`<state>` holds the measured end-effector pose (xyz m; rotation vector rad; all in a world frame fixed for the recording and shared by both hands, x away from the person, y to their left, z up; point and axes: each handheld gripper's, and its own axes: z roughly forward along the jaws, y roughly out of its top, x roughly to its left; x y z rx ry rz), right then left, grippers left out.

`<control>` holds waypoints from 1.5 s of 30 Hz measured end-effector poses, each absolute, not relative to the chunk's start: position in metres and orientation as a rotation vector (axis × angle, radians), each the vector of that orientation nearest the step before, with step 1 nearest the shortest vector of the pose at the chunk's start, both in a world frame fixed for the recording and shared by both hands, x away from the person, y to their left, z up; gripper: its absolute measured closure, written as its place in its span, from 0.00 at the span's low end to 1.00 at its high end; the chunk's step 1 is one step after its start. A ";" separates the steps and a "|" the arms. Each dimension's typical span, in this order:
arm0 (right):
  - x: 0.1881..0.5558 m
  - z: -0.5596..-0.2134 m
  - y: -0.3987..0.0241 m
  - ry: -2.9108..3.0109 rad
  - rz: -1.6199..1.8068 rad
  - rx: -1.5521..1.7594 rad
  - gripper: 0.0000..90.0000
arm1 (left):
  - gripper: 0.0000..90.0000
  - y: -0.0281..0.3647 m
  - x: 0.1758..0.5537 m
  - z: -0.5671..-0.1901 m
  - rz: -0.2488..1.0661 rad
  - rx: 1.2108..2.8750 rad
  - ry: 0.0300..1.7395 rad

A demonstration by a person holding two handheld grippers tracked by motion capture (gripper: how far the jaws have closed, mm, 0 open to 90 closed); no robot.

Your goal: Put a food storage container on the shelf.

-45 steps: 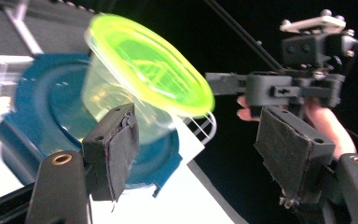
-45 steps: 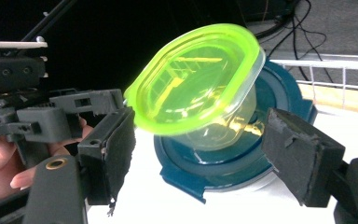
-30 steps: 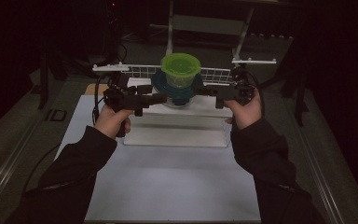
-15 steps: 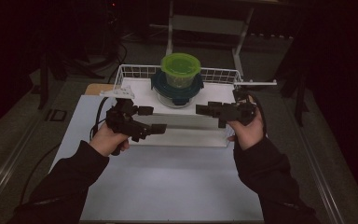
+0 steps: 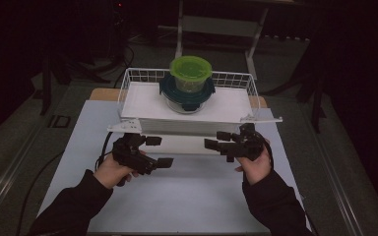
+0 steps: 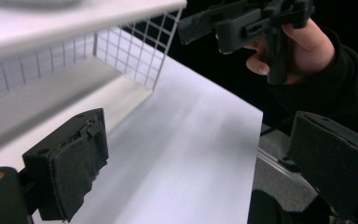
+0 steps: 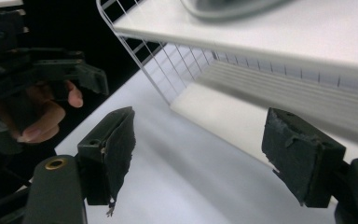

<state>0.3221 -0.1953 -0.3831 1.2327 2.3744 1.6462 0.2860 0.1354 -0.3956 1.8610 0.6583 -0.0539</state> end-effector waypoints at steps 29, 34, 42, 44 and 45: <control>0.300 -0.478 -0.205 2.452 1.512 1.243 0.25 | 0.05 0.109 0.257 -0.484 -0.101 2.034 0.614; 0.298 -0.488 -0.209 2.459 1.475 1.261 0.25 | 0.05 0.106 0.256 -0.493 -0.106 2.039 0.608; 0.293 -0.499 -0.217 2.473 1.437 1.256 0.25 | 0.05 0.107 0.253 -0.501 -0.091 2.060 0.603; 0.293 -0.501 -0.218 2.473 1.431 1.250 0.25 | 0.05 0.107 0.252 -0.502 -0.089 2.068 0.597; 0.293 -0.501 -0.219 2.472 1.430 1.251 0.25 | 0.05 0.108 0.251 -0.503 -0.088 2.070 0.595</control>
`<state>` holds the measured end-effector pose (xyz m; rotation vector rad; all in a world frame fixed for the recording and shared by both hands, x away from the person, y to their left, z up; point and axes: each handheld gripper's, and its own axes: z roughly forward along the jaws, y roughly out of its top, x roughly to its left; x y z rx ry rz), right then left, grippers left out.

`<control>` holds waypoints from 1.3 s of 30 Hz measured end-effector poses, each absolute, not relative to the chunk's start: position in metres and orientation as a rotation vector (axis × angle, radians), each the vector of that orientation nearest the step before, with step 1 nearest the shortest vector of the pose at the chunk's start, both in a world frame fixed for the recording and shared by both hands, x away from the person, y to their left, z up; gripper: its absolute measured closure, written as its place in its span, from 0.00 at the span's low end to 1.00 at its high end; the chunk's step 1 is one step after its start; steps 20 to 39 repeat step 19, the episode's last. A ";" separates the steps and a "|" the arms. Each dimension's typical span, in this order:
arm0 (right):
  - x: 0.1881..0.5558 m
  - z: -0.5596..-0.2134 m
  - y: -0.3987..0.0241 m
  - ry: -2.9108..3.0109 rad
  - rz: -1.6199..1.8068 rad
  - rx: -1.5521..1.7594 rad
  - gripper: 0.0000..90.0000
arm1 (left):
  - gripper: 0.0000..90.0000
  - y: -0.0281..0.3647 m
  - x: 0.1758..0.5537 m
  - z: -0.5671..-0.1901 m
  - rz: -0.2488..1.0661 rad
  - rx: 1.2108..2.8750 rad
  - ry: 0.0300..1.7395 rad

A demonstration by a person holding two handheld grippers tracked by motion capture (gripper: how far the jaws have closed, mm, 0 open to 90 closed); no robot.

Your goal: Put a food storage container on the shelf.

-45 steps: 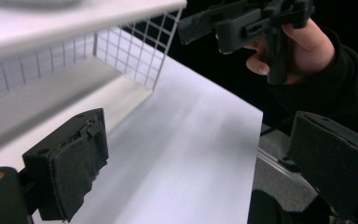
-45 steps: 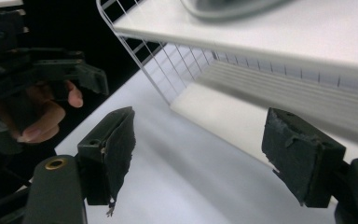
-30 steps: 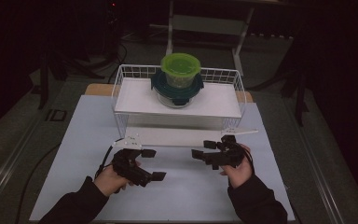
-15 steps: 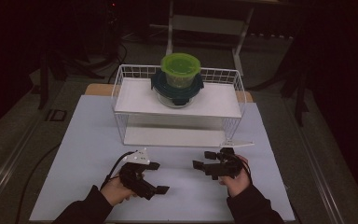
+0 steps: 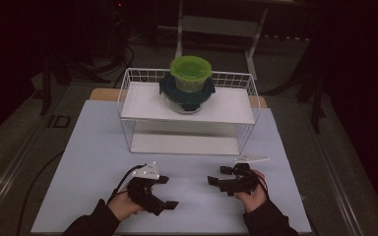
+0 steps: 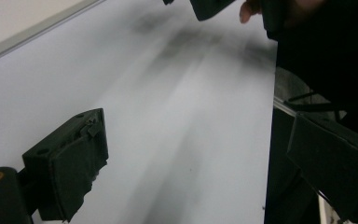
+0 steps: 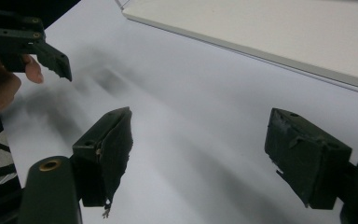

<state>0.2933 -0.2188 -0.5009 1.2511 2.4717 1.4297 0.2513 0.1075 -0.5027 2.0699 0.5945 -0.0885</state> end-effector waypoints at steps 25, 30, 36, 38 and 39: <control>0.296 -0.503 -0.227 2.447 1.419 1.259 0.25 | 0.05 0.107 0.248 -0.510 -0.090 2.109 0.576; 0.296 -0.503 -0.227 2.447 1.419 1.259 0.25 | 0.05 0.107 0.248 -0.510 -0.090 2.109 0.576; 0.296 -0.503 -0.227 2.447 1.419 1.259 0.25 | 0.05 0.107 0.248 -0.510 -0.090 2.109 0.576; 0.296 -0.503 -0.227 2.447 1.419 1.259 0.25 | 0.05 0.107 0.248 -0.510 -0.090 2.109 0.576; 0.296 -0.503 -0.227 2.447 1.419 1.259 0.25 | 0.05 0.107 0.248 -0.510 -0.090 2.109 0.576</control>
